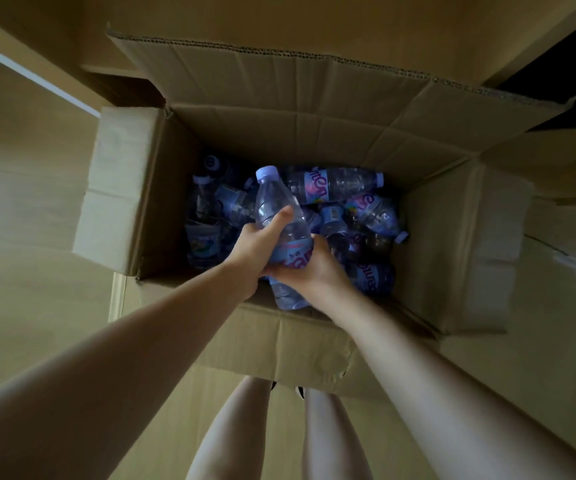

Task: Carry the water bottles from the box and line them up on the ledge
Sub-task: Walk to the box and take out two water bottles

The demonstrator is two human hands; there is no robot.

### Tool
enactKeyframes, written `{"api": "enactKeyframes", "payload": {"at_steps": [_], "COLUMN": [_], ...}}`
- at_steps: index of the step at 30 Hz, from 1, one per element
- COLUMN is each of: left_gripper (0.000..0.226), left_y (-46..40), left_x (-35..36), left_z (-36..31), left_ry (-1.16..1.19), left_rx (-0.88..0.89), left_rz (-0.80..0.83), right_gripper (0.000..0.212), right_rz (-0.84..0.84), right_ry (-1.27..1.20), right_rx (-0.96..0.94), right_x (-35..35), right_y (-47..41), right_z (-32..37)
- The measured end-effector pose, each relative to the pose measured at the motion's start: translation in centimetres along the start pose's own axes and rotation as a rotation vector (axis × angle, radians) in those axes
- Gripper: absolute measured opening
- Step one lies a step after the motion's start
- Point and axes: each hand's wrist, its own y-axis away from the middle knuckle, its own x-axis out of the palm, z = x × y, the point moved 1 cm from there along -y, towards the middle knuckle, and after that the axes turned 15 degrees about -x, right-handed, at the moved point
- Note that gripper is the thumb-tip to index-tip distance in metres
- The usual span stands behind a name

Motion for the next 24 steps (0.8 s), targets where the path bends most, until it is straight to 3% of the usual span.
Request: {"api": "enactKeyframes", "payload": {"at_steps": [4, 6, 8, 11, 13, 16, 20, 24], "left_gripper": [0.061, 0.075, 0.075, 0.070, 0.068, 0.065, 0.065, 0.073], "left_y": [-0.7, -1.3, -2.0, -2.9, -3.4, -4.7, -7.0, -9.7], "left_x": [0.7, 0.4, -0.4, -1.7, -2.0, -2.1, -1.4, -0.7], "left_z": [1.4, 1.2, 0.8, 0.3, 0.3, -0.2, -0.9, -1.4], "left_ry": [-0.010, -0.043, -0.046, -0.066, -0.020, 0.061, 0.155, 0.172], "left_rx": [0.037, -0.044, -0.115, -0.097, -0.039, 0.000, 0.013, 0.029], "left_rz": [-0.123, -0.153, -0.169, -0.212, -0.214, -0.187, -0.148, -0.133], "right_gripper": [0.062, 0.078, 0.091, 0.060, 0.038, 0.014, 0.025, 0.059], "right_rz": [-0.192, -0.142, 0.015, 0.127, 0.031, -0.186, -0.420, -0.481], "right_ry": [0.351, 0.468, 0.330, 0.100, 0.140, -0.054, -0.543, -0.778], "right_rx": [-0.049, -0.139, -0.158, -0.202, -0.184, 0.096, 0.370, 0.397], "right_x": [3.2, 3.9, 3.7, 1.9, 0.4, -1.4, -2.1, -1.7], "right_y": [0.3, 0.5, 0.6, 0.4, -1.2, -4.9, -11.0, -17.4], "right_z": [-0.4, -1.0, -1.8, -2.9, -3.9, -5.1, -5.5, -5.7]}}
